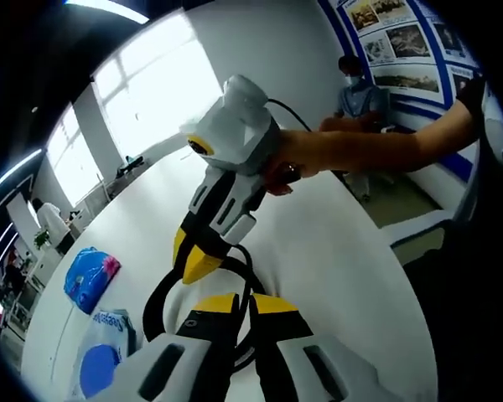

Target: Arrange the tabletop items into an orderly group along one side of the table until the central work area is clear of visible clutter.

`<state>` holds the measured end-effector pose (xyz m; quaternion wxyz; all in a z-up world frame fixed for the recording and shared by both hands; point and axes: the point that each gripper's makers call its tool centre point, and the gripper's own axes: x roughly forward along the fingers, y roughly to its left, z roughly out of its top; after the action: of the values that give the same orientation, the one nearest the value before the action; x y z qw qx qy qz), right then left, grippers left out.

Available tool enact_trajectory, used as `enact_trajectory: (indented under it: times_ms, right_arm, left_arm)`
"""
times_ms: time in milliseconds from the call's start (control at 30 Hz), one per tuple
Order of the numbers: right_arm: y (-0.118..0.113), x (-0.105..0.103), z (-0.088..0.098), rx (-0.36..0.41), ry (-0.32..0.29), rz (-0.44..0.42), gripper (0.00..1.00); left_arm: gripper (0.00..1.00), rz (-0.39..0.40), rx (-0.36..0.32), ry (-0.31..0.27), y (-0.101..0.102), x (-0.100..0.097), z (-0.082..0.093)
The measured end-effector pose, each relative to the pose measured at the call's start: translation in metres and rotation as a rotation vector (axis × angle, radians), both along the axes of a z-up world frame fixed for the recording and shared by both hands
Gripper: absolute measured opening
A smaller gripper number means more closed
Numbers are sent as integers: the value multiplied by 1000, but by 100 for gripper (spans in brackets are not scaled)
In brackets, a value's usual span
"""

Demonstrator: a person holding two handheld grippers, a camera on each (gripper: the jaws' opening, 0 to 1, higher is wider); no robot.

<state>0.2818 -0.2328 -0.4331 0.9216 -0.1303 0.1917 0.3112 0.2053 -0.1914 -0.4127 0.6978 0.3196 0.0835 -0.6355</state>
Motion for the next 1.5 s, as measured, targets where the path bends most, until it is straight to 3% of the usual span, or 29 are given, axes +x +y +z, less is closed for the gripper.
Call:
enact_trajectory:
  times_ms: [333, 633, 800, 867, 1000, 1500]
  right_arm:
    - [5, -4, 0, 2, -4, -1, 12]
    - [4, -7, -12, 16, 39, -8, 13]
    - [2, -5, -4, 99, 41, -39, 15]
    - [1, -5, -1, 114, 40, -47, 18]
    - [1, -5, 4, 127, 39, -58, 19]
    - [4, -4, 5, 128, 45, -57, 19]
  left_arm:
    - [2, -11, -7, 11, 3, -5, -2]
    - [4, -4, -20, 33, 4, -4, -5]
    - [12, 42, -62, 67, 8, 5, 1]
    - [20, 83, -99, 78, 10, 12, 9]
    - [20, 146, -182, 75, 12, 23, 26]
    - [20, 155, -155, 54, 18, 25, 21]
